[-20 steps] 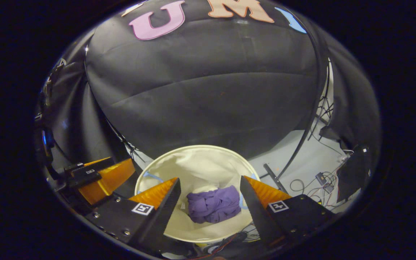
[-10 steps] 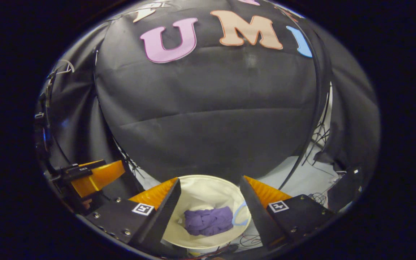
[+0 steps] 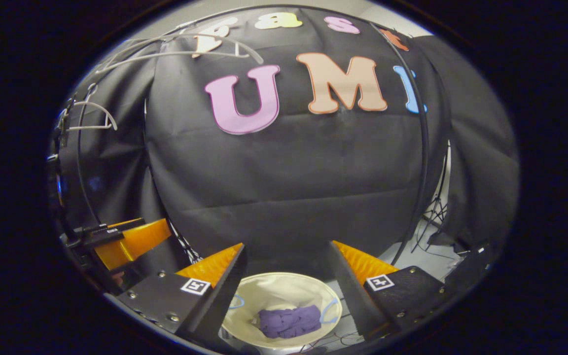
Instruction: Grasp the clothes on the hanger with both hands and then place them into the laundry hamper below.
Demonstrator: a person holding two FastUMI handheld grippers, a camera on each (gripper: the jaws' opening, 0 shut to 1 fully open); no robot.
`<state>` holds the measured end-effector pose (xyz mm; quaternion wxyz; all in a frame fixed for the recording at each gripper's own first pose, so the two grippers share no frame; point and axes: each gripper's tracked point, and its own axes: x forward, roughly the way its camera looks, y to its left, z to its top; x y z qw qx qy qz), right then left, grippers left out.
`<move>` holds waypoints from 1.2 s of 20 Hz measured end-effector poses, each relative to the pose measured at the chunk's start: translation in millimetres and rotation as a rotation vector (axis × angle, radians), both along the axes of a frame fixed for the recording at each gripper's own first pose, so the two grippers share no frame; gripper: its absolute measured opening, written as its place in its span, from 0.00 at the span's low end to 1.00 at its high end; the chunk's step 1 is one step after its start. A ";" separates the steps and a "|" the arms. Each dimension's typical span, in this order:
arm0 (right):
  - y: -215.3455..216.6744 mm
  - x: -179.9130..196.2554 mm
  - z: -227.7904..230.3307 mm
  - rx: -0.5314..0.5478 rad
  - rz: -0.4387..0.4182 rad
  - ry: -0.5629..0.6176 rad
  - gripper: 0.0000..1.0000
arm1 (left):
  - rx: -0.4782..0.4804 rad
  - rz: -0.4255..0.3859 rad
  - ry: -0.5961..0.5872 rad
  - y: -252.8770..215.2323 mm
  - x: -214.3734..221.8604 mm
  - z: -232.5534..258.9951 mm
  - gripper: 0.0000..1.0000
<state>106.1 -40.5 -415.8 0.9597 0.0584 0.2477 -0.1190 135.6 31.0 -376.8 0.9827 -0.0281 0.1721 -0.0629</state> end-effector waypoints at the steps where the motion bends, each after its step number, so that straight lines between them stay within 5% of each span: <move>1: -0.1 0.3 13.0 -0.005 -0.002 -0.023 0.99 | 0.011 0.009 0.008 2.6 -1.4 3.5 0.96; 9: 7.5 6.9 100.5 -0.058 0.039 -0.194 0.99 | 0.048 0.028 -0.041 3.8 -0.6 54.2 0.93; 11: 11.5 4.3 117.1 -0.044 0.045 -0.229 1.00 | 0.051 0.022 -0.058 3.9 -5.5 69.1 0.99; 16: 13.2 7.3 166.5 -0.071 0.046 -0.322 0.92 | 0.067 0.029 -0.143 10.4 -4.1 116.6 0.96; 17: 13.9 6.7 176.4 -0.078 0.047 -0.347 0.98 | 0.058 0.035 -0.155 10.6 -6.0 125.8 0.92; 24: 29.7 -16.6 209.7 -0.080 0.082 -0.429 0.98 | 0.038 0.074 -0.243 20.6 -27.4 178.1 0.92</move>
